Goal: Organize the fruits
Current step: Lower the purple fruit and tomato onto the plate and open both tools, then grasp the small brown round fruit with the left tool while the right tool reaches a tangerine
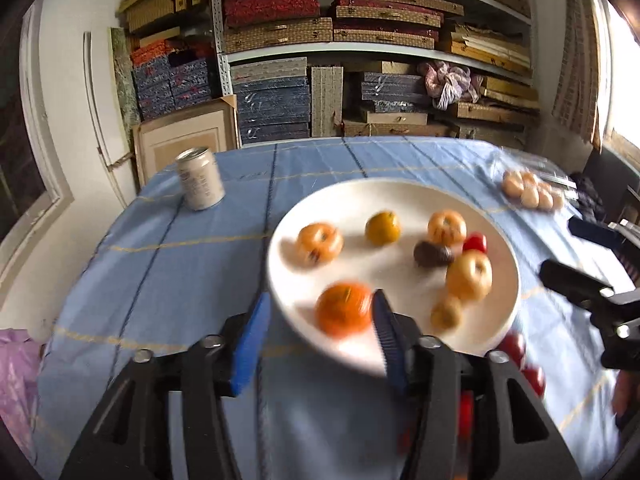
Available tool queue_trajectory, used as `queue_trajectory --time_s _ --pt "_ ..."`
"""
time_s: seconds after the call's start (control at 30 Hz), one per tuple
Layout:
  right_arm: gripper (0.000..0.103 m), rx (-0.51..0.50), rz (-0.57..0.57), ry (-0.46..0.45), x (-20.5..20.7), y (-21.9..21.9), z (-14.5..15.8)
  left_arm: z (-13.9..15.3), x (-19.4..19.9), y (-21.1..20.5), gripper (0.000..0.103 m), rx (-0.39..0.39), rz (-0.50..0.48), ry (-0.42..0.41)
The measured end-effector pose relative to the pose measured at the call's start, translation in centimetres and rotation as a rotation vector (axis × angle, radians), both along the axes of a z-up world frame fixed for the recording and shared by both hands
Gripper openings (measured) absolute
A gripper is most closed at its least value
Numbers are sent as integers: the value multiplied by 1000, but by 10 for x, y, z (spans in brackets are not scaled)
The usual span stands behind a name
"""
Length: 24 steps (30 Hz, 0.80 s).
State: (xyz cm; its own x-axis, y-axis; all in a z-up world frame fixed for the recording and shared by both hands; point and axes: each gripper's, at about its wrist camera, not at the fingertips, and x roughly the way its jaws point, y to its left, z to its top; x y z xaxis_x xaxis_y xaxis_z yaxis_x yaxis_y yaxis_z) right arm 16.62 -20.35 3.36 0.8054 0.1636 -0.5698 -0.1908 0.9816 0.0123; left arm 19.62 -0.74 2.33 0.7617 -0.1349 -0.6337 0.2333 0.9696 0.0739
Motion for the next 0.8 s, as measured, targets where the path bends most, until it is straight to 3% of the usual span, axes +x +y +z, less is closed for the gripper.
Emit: queue_trajectory --time_s 0.27,0.53,0.67,0.8 --pt "99 -46 -29 -29 -73 -11 -28 -39 -71 15 59 72 -54 38" --pt "99 11 -37 -24 -77 -25 -30 -49 -92 28 59 51 -117 62" --pt "99 9 -38 -12 -74 -26 -30 -52 -100 16 59 101 -160 32" --pt "99 7 -40 -9 -73 -26 -30 -50 -101 22 59 35 -202 67"
